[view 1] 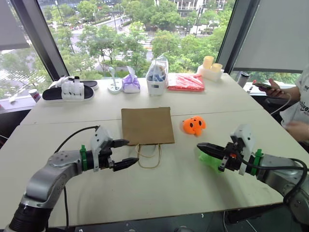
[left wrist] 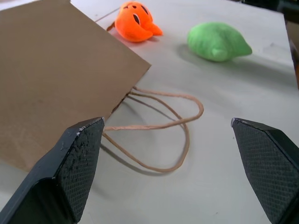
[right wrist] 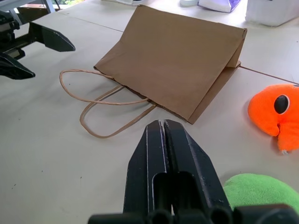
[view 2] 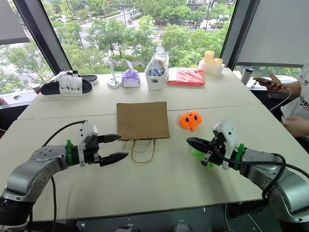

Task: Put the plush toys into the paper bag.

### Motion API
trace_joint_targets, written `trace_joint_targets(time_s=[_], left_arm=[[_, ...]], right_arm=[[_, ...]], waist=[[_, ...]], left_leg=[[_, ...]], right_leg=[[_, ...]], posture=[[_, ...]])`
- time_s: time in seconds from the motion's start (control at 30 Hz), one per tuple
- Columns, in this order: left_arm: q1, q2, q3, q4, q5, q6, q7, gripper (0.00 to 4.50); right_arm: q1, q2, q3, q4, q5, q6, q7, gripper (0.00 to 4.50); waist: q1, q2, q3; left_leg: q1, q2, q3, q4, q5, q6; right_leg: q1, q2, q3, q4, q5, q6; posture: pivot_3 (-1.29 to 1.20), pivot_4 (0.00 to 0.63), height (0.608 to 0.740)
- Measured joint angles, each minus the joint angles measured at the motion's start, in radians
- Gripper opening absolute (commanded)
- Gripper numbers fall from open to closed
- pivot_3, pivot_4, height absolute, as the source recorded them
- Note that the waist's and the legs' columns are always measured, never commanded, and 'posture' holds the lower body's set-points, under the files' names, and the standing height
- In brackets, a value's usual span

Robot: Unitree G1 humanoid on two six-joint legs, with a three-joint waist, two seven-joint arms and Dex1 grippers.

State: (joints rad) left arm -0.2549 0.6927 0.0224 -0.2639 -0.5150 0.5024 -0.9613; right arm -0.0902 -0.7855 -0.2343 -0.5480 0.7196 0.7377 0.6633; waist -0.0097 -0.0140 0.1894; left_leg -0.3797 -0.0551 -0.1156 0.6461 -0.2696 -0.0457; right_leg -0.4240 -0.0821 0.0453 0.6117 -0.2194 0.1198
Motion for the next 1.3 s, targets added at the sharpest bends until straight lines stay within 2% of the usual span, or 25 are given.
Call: trace_joint_targets(time_s=[0.2,0.37,0.43,0.5,0.67,0.7,0.83,1.0,1.1,1.3], left_arm=[[-0.093,0.006,-0.099,0.170,0.226,-0.384,-0.090,4.46],[-0.249,-0.096,-0.191,0.400,0.345,-0.653,-0.129,4.46],[-0.288,-0.133,-0.212,0.473,0.367,-0.715,-0.140,3.94],[-0.319,-0.158,-0.229,0.550,0.379,-0.763,-0.155,3.18],[-0.356,-0.180,-0.242,0.650,0.384,-0.816,-0.205,0.45],[-0.366,-0.180,-0.241,0.656,0.380,-0.812,-0.217,0.05],[-0.413,-0.180,-0.224,0.646,0.333,-0.732,-0.249,0.05],[-0.481,-0.188,-0.187,0.598,0.250,-0.556,-0.257,0.05],[-0.529,-0.207,-0.162,0.573,0.209,-0.461,-0.249,0.05],[-0.591,-0.267,-0.138,0.506,0.131,-0.281,-0.198,0.05]], right_arm=[[0.021,0.002,-0.003,-0.031,0.001,0.011,-0.021,0.00],[0.036,0.020,0.001,-0.046,0.000,0.011,-0.043,0.00],[0.047,0.021,0.001,-0.059,-0.002,0.011,-0.053,0.00],[0.062,0.025,-0.002,-0.068,-0.006,0.011,-0.069,0.00],[0.104,0.049,-0.005,-0.098,-0.010,0.011,-0.109,0.00],[0.113,0.057,-0.005,-0.105,-0.011,0.010,-0.119,0.00],[0.129,0.100,0.015,-0.118,-0.039,-0.003,-0.157,0.00],[0.108,0.170,0.112,-0.114,-0.097,-0.010,-0.213,0.00],[0.054,0.212,0.186,-0.081,-0.160,-0.018,-0.250,0.00],[-0.176,0.435,0.406,0.184,-0.334,-0.056,-0.348,0.00]], waist=[[0.003,0.000,0.000],[0.016,0.000,0.000],[0.019,0.000,0.000],[0.018,0.000,0.000],[0.018,0.000,0.000],[0.019,0.000,0.000],[0.019,0.000,0.000],[0.015,0.000,0.000],[0.011,0.000,0.000],[-0.013,0.000,0.000]], left_leg=[[0.000,0.000,0.000,0.000,0.000,0.000],[-0.002,0.000,0.000,0.001,0.000,0.000],[-0.002,-0.001,0.000,0.001,0.000,0.000],[-0.002,-0.001,0.000,0.001,0.000,0.000],[-0.002,0.000,0.000,0.001,0.000,0.001],[-0.002,0.000,0.000,0.001,0.000,0.001],[-0.002,-0.001,0.000,0.002,0.000,0.001],[-0.002,-0.001,0.000,0.002,0.000,0.001],[-0.001,-0.001,0.000,0.002,0.000,0.001],[0.000,-0.001,0.000,0.001,0.000,0.000]], right_leg=[[0.000,0.000,0.000,0.000,0.000,-0.001],[-0.001,0.000,0.000,-0.001,0.001,0.000],[-0.001,0.000,0.000,-0.001,0.003,0.004],[-0.001,0.000,0.000,-0.001,0.003,0.004],[-0.002,0.000,0.000,0.000,0.003,0.004],[-0.002,0.000,0.000,0.000,0.003,0.004],[-0.002,0.000,0.000,0.000,0.003,0.004],[-0.002,0.001,-0.001,0.001,0.003,0.004],[-0.002,0.001,-0.001,0.001,0.003,0.004],[-0.002,0.001,0.000,0.003,0.003,0.004]], posture=[[0.00,0.150,0.740],[0.00,0.150,0.740],[0.00,0.150,0.740],[0.00,0.150,0.740],[0.00,0.150,0.740],[0.00,0.150,0.740],[0.00,0.150,0.740],[0.00,0.150,0.740],[0.00,0.150,0.740],[0.00,0.150,0.740]])
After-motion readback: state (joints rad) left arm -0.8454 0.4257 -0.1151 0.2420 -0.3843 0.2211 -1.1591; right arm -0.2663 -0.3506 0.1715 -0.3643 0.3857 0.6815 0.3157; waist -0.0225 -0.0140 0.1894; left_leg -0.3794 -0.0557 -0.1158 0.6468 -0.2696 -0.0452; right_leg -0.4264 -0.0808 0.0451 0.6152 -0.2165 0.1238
